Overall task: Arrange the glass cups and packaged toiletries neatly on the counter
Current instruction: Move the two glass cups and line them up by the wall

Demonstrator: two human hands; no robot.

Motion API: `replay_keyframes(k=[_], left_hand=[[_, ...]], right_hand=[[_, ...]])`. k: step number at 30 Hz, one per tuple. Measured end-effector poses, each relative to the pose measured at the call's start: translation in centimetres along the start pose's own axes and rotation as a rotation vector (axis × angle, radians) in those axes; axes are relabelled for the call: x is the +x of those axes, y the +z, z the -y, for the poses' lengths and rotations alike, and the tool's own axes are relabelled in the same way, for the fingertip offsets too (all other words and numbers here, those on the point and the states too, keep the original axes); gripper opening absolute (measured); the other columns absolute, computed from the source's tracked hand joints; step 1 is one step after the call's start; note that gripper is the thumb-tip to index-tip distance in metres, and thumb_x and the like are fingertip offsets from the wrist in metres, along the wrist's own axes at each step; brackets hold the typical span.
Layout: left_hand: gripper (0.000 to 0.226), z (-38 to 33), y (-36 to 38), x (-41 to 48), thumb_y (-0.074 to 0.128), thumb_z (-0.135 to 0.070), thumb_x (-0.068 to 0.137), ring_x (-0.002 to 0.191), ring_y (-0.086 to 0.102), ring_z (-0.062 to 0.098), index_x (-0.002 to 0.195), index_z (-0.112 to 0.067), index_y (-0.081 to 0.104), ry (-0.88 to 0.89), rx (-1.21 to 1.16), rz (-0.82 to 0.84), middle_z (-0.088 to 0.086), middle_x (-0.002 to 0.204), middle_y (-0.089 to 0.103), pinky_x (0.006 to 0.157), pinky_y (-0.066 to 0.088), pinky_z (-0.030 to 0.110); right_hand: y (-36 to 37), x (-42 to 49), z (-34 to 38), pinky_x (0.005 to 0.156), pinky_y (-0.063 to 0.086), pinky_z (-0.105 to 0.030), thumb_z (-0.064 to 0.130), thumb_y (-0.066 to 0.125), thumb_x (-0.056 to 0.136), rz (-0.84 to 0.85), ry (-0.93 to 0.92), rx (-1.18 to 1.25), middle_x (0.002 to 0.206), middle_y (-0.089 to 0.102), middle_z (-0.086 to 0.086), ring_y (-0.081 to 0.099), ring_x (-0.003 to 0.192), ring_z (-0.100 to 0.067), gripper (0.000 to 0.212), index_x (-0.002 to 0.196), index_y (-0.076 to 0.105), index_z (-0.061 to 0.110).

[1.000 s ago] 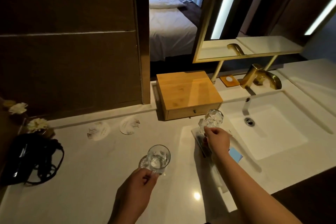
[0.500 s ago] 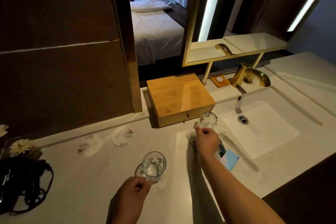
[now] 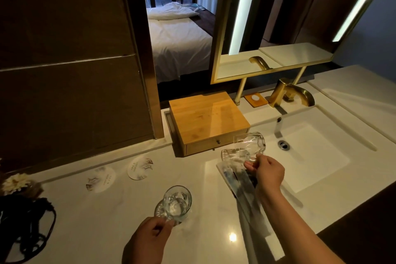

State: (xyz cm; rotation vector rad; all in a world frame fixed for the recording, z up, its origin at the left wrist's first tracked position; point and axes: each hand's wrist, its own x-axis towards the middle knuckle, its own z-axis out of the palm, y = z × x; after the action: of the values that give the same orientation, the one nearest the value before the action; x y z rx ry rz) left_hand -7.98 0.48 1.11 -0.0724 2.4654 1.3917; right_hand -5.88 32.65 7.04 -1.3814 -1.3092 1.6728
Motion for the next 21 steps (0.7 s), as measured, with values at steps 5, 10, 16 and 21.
replay_keyframes(k=[5, 10, 16, 21], left_hand=[[0.015, 0.6, -0.5, 0.0, 0.083, -0.04, 0.073, 0.069, 0.067, -0.002, 0.075, -0.046, 0.07, 0.004, -0.006, -0.029, -0.026, 0.074, 0.069, 0.076, 0.057, 0.035], [0.008, 1.3, -1.2, -0.1, 0.077, -0.049, 0.074, 0.073, 0.071, 0.006, 0.078, -0.044, 0.072, -0.008, -0.026, -0.051, -0.022, 0.072, 0.072, 0.077, 0.059, 0.042], [0.013, 1.8, -1.9, -0.2, 0.075, -0.053, 0.074, 0.071, 0.07, 0.006, 0.076, -0.04, 0.072, -0.033, -0.051, -0.064, -0.018, 0.071, 0.073, 0.076, 0.059, 0.042], [0.017, 2.1, -2.1, -0.2, 0.075, -0.053, 0.075, 0.072, 0.069, 0.01, 0.076, -0.036, 0.073, -0.043, -0.045, -0.059, -0.015, 0.071, 0.072, 0.076, 0.059, 0.044]], right_hand=[[-0.1, -3.3, 0.4, 0.047, 0.059, -0.025, 0.0, 0.059, 0.087, 0.278, 0.524, 0.405, 0.068, 0.07, -0.018, 0.071, 0.058, -0.02, 0.012, 0.077, 0.063, -0.006], [1.6, -5.3, -2.0, 0.052, 0.061, -0.03, -0.009, 0.062, 0.074, 0.504, 0.785, 0.477, 0.066, 0.064, -0.018, 0.069, 0.054, -0.022, 0.002, 0.076, 0.062, -0.008], [3.0, -6.2, -4.6, 0.068, 0.056, -0.035, -0.013, 0.06, 0.072, 0.567, 0.937, 0.492, 0.078, 0.065, -0.025, 0.072, 0.06, -0.027, 0.011, 0.081, 0.062, -0.009], [3.1, -7.1, -4.7, 0.064, 0.059, -0.037, -0.015, 0.059, 0.07, 0.562, 1.002, 0.521, 0.075, 0.063, -0.026, 0.07, 0.058, -0.028, 0.009, 0.078, 0.064, -0.013]])
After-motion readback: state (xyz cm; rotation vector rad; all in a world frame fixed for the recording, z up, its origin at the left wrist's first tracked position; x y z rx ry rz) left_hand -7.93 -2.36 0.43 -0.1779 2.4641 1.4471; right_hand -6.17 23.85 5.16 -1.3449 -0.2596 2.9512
